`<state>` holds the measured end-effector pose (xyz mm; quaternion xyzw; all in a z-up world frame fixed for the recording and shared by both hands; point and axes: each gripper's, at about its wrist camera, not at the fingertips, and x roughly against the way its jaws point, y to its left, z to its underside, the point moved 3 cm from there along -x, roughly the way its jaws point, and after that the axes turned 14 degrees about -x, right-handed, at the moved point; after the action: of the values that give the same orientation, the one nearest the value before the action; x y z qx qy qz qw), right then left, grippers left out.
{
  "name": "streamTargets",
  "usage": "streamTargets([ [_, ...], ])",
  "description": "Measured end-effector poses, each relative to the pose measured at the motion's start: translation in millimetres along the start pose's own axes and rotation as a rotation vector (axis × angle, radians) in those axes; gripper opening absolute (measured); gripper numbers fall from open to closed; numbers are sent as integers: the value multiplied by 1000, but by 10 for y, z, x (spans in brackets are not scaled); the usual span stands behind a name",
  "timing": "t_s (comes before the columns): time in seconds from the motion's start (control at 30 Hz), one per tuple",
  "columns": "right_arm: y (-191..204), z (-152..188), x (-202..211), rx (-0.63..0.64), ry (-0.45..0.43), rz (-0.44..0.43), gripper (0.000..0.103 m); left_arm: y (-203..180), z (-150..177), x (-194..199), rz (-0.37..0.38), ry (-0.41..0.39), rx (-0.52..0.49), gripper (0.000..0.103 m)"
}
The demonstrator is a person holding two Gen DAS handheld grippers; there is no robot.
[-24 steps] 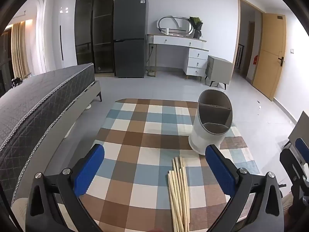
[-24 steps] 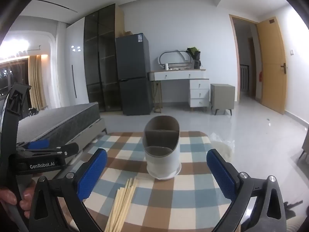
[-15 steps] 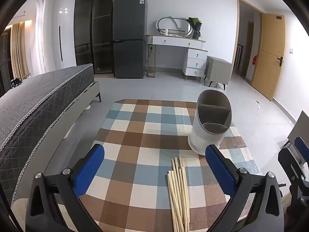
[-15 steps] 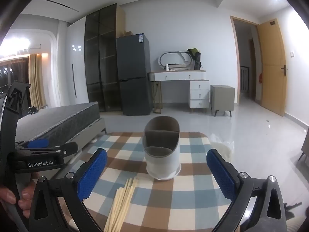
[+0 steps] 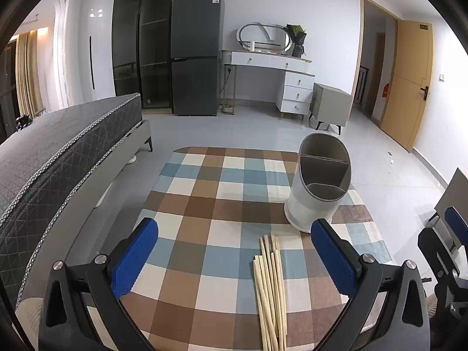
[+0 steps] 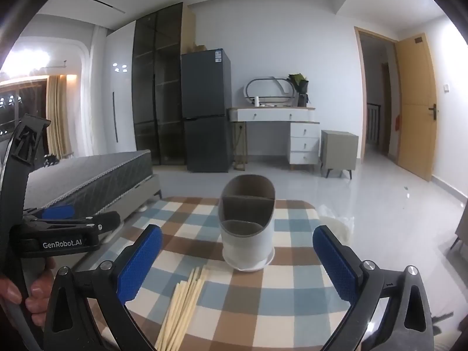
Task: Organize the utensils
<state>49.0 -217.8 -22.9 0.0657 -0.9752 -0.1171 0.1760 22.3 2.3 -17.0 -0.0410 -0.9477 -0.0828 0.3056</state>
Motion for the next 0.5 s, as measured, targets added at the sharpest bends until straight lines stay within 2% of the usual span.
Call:
streamTargets([
  [0.5,-16,16,-14,3,5,0,103,-29,25,-27,1,-1,-11,102],
])
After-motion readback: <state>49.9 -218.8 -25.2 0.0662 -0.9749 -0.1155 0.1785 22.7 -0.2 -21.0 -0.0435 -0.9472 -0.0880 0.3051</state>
